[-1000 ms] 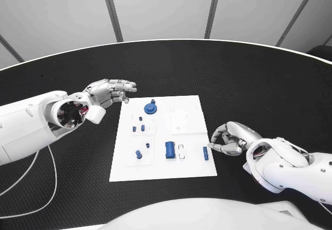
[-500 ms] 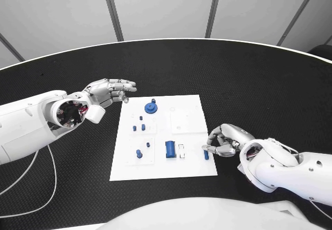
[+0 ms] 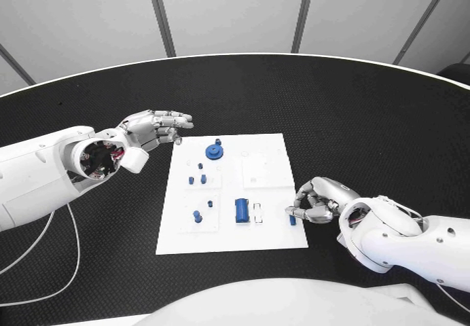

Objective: Assemble the parts on the task board

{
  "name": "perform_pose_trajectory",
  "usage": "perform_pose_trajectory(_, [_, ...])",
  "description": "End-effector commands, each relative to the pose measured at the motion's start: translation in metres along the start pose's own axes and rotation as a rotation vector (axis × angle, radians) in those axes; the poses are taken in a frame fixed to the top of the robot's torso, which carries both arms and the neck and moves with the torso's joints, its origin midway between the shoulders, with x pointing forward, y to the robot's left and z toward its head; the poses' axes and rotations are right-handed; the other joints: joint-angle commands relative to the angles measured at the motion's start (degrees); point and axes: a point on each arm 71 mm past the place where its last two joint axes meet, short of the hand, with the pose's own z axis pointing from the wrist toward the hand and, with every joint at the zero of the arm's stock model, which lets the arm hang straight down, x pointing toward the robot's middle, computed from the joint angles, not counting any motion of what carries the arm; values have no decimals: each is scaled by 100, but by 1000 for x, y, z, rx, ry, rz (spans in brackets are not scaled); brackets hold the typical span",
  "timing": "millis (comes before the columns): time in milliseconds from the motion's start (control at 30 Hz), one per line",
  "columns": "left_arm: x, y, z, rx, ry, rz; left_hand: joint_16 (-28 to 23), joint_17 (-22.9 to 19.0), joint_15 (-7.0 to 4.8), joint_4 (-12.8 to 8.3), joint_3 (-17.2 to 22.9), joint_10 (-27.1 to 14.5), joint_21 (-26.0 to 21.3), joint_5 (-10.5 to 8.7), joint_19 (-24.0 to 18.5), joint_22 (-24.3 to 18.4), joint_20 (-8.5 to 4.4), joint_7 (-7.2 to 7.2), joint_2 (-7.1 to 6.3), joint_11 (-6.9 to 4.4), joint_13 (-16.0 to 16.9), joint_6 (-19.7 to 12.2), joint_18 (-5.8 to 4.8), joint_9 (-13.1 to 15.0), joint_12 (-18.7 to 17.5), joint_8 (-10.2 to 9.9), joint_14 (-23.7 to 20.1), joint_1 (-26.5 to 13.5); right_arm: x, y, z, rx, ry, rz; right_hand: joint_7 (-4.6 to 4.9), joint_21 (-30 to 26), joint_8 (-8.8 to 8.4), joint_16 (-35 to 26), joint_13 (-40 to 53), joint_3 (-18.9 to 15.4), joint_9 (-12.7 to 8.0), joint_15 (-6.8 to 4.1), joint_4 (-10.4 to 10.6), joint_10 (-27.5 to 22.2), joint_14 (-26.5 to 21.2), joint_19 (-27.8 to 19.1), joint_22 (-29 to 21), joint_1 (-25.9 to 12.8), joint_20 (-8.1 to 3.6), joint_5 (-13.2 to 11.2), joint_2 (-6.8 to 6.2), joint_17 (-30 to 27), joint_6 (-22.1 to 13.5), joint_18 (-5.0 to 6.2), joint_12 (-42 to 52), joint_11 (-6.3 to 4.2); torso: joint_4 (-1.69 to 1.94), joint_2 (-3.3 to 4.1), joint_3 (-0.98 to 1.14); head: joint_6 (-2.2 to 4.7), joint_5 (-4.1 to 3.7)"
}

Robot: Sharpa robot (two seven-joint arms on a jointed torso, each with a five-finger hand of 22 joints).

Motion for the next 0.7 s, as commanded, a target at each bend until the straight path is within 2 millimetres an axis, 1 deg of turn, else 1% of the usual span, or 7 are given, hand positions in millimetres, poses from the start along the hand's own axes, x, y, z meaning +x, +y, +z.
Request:
perform_pose_trajectory(33, [0,0,0,0,0,0,21,-5,19,9,-22,-33,-20,17,9,-5,10,3,38,14,1,-11,88,-9,-33,-36,-37,11,0,0,0,4,4,-3,0,8,15,-15,844,-34,10,-18,5,185,501,253,1033,-40,3,23,1,1027,59,-55,-22,-46,0,1,3,8,10])
perform_pose_trajectory(300, [-1,0,-1,-1,-1,0,21,-5,19,9,-22,-33,-20,17,9,-5,10,3,38,14,1,-11,88,-9,-33,-36,-37,11,2,-1,0,1,18,-32,-12,25,38,-12,844,-80,33,-27,6,186,502,259,1040,-48,-3,18,-5,1034,88,-59,-22,-56,-2,9,6,16,14])
perform_pose_trajectory(467, [-1,0,-1,-2,-1,0,21,-5,19,9,-22,-33,-20,17,9,-5,10,3,38,14,1,-11,88,-9,-33,-36,-37,11,5,-1,0,3,38,-45,-23,30,51,-11,843,-105,49,-33,-1,185,503,261,1043,-37,-8,11,-5,1037,100,-59,-26,-64,0,9,8,4,19])
perform_pose_trajectory(533, [-1,0,-1,-2,-2,0,21,-5,19,9,-22,-33,-20,17,9,-5,10,3,38,14,1,-11,88,-9,-33,-36,-37,11,7,-2,0,5,46,-48,-32,24,58,-9,844,-112,63,-41,-16,186,504,261,1042,13,-13,19,5,1042,100,-58,-25,-73,-2,9,10,3,21])
perform_pose_trajectory(700, [-1,0,-1,-2,-2,0,21,-5,19,9,-22,-33,-20,17,9,-5,10,3,38,14,1,-11,88,-9,-33,-36,-37,11,12,-2,0,6,60,-52,-44,30,63,-10,845,-103,92,-54,-53,185,504,264,1047,170,-27,30,28,1043,85,-60,-28,-86,-4,6,7,-6,24])
